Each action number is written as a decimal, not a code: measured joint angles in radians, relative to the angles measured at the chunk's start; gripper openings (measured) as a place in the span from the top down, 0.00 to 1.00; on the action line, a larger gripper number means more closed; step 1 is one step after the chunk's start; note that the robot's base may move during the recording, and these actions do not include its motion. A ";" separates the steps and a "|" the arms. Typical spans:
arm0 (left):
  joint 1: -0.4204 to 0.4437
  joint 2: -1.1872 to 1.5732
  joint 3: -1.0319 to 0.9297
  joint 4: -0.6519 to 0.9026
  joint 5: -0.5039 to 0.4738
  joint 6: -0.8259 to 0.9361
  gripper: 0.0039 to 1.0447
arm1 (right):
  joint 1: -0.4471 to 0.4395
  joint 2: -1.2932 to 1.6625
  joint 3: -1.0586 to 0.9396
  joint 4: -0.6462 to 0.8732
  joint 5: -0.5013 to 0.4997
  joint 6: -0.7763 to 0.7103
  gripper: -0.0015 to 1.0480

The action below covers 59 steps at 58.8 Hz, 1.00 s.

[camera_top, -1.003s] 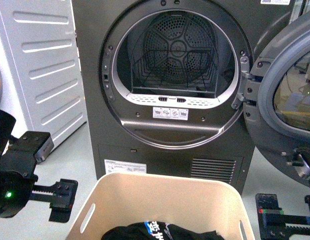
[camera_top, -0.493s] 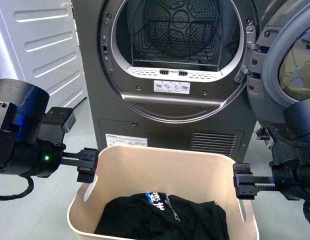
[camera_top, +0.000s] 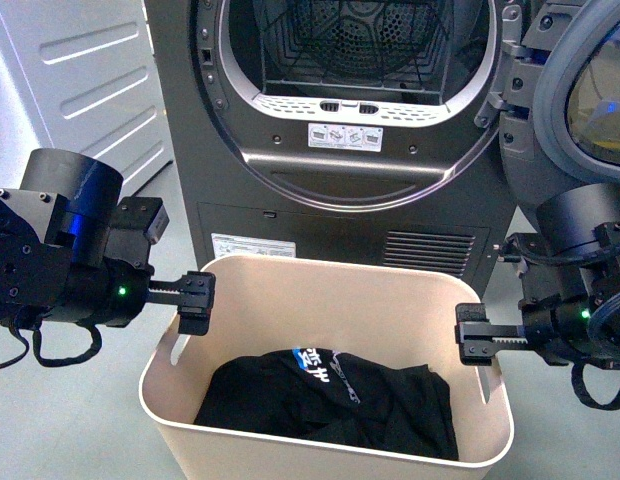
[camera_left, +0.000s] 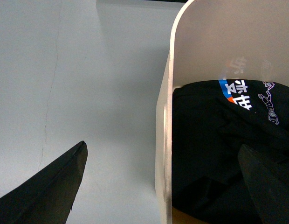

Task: Move hamper under clothes hanger

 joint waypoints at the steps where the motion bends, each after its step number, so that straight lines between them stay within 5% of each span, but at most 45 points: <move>1: 0.000 0.002 0.000 0.001 0.000 -0.001 0.06 | 0.002 0.006 0.009 -0.004 0.000 0.000 0.08; 53: -0.021 0.076 0.005 0.026 -0.004 -0.041 0.06 | 0.047 0.086 0.091 -0.061 0.026 0.031 0.08; 59: -0.021 0.076 0.005 0.009 -0.016 -0.060 0.19 | 0.047 0.086 0.091 -0.074 0.026 0.032 0.19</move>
